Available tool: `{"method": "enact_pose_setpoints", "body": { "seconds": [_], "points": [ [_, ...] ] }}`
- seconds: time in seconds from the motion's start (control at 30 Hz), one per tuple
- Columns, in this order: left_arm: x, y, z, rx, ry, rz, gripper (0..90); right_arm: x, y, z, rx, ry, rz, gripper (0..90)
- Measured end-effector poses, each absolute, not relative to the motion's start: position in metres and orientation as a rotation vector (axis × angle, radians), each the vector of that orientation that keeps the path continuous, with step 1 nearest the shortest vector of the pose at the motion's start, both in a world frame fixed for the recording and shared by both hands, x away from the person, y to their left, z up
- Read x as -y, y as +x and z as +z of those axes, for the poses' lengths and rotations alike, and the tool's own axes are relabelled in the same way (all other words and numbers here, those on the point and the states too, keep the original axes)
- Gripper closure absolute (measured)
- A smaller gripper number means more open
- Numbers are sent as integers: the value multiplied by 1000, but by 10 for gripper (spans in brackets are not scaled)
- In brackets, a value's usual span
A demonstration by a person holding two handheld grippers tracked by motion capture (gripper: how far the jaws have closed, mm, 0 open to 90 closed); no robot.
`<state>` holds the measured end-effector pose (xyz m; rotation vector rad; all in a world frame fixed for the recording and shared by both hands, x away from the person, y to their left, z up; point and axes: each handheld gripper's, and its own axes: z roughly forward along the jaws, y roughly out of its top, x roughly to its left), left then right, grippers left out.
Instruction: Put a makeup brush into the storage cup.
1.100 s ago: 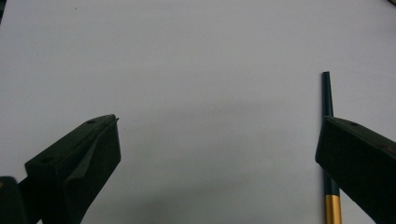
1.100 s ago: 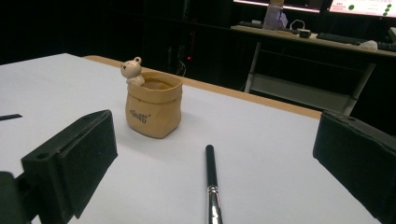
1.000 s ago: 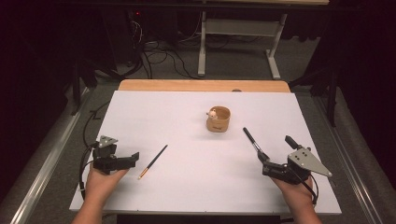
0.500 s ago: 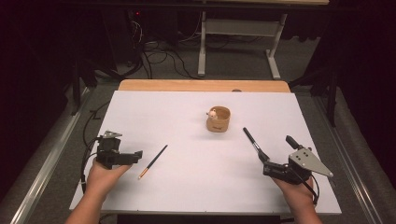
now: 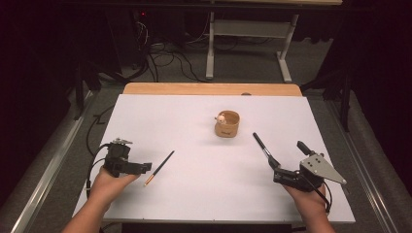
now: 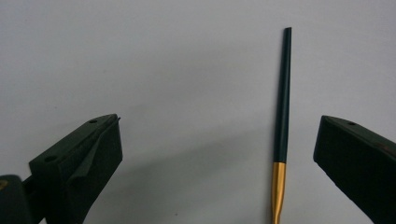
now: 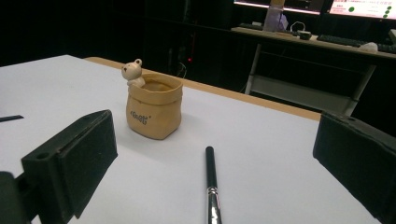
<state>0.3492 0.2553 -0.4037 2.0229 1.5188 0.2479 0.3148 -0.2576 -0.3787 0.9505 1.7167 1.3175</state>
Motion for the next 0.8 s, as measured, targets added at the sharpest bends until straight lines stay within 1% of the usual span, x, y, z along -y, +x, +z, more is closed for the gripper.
{"method": "enact_pose_setpoints", "body": {
  "seconds": [0.13, 0.2, 0.47, 0.7, 0.8],
  "points": [
    [-252, 350, -404, -1517, 2052, 241, 16, 257, 315, -379, -1720, 954, 1312, 13],
    [-250, 352, -406, -1520, 2086, 205, 15, 257, 315, -379, -1720, 951, 1312, 13],
    [-246, 355, -400, -1509, 2147, 193, 12, 258, 314, -379, -1714, 961, 1307, 13],
    [-241, 360, -396, -1493, 2214, 126, 5, 258, 315, -379, -1717, 952, 1310, 13],
    [-235, 363, -395, -1480, 2283, 95, 5, 257, 315, -379, -1719, 953, 1311, 13]
  ]
}}
